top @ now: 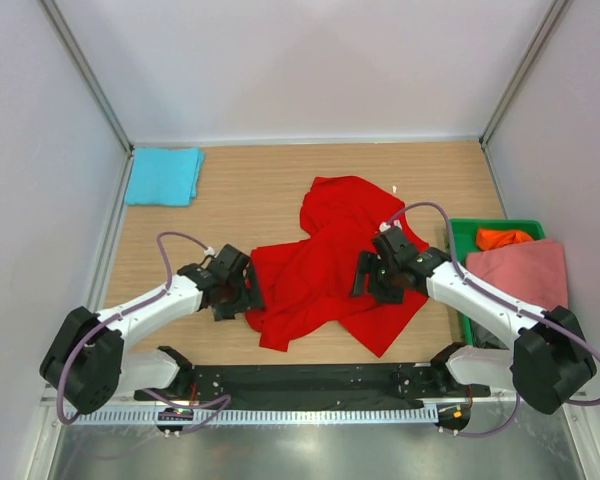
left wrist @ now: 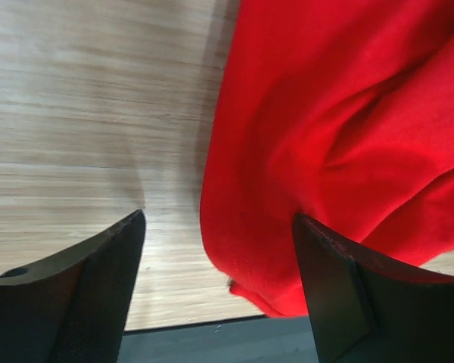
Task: Fold and stack the t-shirts
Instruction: Flatten the tshirt out
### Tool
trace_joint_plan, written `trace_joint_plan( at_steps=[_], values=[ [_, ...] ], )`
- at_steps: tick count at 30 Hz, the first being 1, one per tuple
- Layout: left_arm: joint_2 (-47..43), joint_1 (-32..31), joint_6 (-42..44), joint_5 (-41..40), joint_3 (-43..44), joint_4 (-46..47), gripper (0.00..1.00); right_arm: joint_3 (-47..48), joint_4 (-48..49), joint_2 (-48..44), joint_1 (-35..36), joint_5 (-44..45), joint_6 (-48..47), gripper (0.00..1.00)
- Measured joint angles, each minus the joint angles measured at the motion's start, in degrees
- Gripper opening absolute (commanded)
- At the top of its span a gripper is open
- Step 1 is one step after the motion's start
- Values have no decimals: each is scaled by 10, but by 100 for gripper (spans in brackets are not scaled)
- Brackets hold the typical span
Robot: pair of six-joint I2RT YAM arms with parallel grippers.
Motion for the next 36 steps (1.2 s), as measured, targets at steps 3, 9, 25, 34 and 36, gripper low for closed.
trace_joint_plan(
  at_steps=[3,9,25,34,36],
  values=[
    [0,0,-28,3,-27,35,51,-7,1,0,0,4,0,74],
    [7,14,-16,-24,13,53,0,-20,0,-5,0,11,1,74],
    [189,30,193,-214,426,-81,87,4,-21,34,0,52,10,76],
    [73,39,223,-225,350,-142,87,0,-17,39,0,68,27,72],
    [37,47,228,-205,332,-133,92,-5,-15,39,-4,70,33,71]
  ],
)
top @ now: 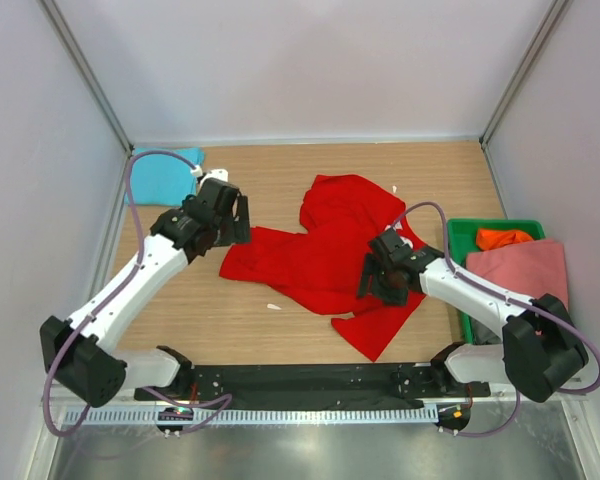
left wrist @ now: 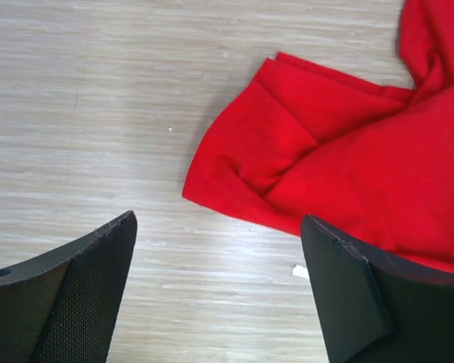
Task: Fold and stack the t-shirts
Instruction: Flatten the tshirt out
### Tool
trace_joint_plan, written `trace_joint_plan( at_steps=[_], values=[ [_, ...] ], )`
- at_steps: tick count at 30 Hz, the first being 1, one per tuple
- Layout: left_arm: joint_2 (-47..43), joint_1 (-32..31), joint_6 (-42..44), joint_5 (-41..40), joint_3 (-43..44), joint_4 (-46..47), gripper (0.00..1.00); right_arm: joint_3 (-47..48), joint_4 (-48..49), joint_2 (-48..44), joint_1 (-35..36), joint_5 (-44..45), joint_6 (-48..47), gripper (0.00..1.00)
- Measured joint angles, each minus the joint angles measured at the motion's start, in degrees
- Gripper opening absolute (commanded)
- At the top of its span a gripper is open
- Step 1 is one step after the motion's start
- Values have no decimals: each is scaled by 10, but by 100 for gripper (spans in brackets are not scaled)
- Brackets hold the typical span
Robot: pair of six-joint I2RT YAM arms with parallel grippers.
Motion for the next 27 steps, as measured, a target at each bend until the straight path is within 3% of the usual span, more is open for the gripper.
trace_joint_plan(
  at_steps=[6,14,20,21,23,26,27],
  values=[
    [-3,37,-3,61,-83,29,91,-1,6,11,-11,1,7,71],
    [81,168,-17,185,-167,77,87,-10,16,10,-15,-1,8,71],
    [109,171,-33,250,-200,149,68,-21,17,2,-17,-1,9,71],
    [114,172,-36,257,-205,162,58,-21,18,2,-17,-1,9,71],
    [129,172,-42,266,-208,181,49,-21,18,1,-18,-1,9,71],
    [153,172,-45,277,-208,202,26,-21,17,-2,-18,-3,9,71],
    [157,172,-45,278,-208,205,4,-21,17,-4,-18,-3,9,71]
  ],
)
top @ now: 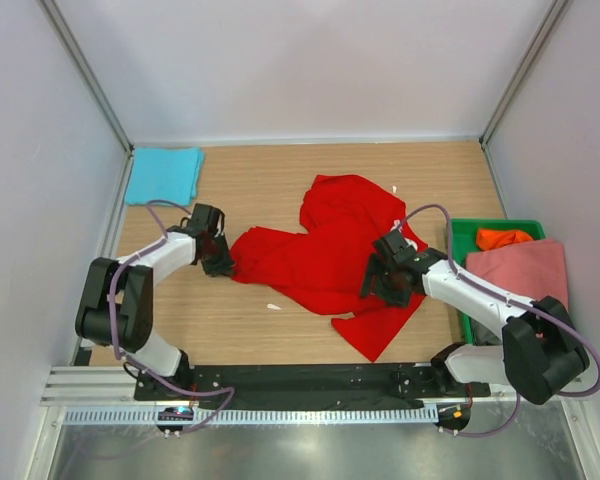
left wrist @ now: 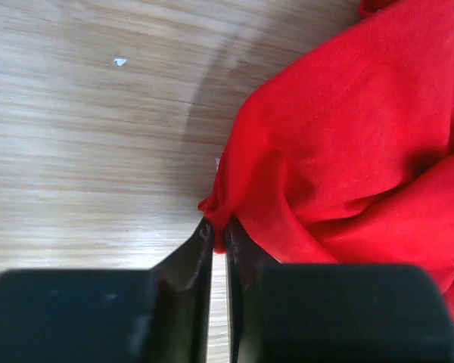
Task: Fold and stack the t-shirts
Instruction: Flatten the tshirt out
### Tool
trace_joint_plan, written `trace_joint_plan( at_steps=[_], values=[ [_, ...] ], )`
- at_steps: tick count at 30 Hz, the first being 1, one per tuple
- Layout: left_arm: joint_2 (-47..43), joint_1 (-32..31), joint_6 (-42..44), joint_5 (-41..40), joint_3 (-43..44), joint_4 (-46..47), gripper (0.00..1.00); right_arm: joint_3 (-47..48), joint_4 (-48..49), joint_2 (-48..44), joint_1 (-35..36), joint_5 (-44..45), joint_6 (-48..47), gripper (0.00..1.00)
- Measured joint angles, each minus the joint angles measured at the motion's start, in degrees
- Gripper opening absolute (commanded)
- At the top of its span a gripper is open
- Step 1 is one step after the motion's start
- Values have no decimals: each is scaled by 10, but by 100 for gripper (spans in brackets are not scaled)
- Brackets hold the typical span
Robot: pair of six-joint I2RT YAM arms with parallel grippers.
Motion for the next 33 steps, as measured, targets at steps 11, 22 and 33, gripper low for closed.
trace_joint_plan(
  at_steps=[11,22,33],
  values=[
    [-318,-49,-49,-78,-39,-131,0,-17,-2,-12,0,0,3,70],
    [-139,-111,-97,-31,98,-155,3,-19,-14,-47,0,0,4,70],
    [133,-96,-2,-55,342,-148,65,-21,-23,-57,0,-6,11,70]
  ],
)
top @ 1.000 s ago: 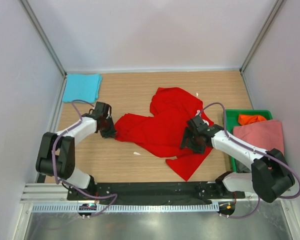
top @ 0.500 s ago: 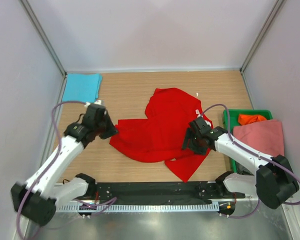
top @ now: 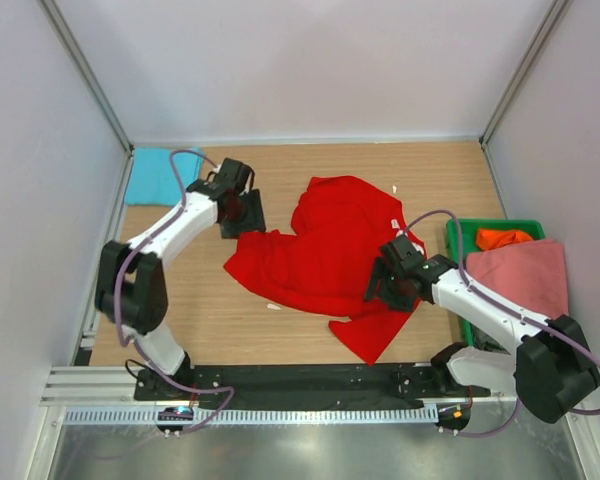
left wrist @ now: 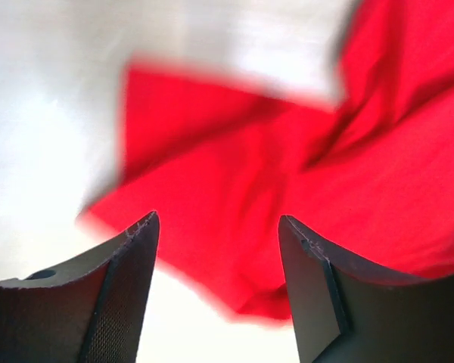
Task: Fold and stack the t-shirts
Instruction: Flatten the tshirt out
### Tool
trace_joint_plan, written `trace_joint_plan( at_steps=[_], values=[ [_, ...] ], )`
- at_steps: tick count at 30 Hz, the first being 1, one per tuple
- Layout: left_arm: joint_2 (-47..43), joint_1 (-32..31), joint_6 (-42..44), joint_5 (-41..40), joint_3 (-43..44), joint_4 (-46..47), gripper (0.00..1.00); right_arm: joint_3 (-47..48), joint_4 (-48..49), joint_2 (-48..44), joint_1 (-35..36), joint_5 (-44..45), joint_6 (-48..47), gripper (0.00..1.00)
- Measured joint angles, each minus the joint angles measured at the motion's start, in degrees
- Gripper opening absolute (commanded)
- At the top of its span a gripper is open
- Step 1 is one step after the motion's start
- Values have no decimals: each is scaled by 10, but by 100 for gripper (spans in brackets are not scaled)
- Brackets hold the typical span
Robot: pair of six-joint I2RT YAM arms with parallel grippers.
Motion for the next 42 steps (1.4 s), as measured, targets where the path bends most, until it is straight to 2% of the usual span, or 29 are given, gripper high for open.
trace_joint_plan(
  at_steps=[1,5,7,10,12,16,23,33,39,42],
  values=[
    [-34,3,0,-6,-37,-2,63,-1,-1,-4,0,0,0,70],
    [-198,23,-15,-16,-189,-18,32,-7,-10,-34,0,0,3,70],
    [-256,48,-21,0,-249,-11,28,-9,-13,-48,0,0,5,70],
    [-254,97,-26,29,-293,7,29,-10,-17,-60,0,-1,8,70],
    [-214,116,-26,37,-298,23,33,-11,-21,-61,0,-2,8,70],
    [-136,135,-26,60,-298,61,34,-11,-26,-61,0,-2,8,70],
    [-92,149,-12,66,-284,95,41,-11,-33,-61,0,-2,8,70],
    [-70,150,-7,84,-273,121,45,-16,-34,-61,0,-3,8,69],
    [-56,150,-7,87,-260,124,37,-16,-34,-61,0,-5,8,69],
    [-54,146,-6,78,-260,124,27,-16,-35,-61,0,-5,8,69]
  ],
)
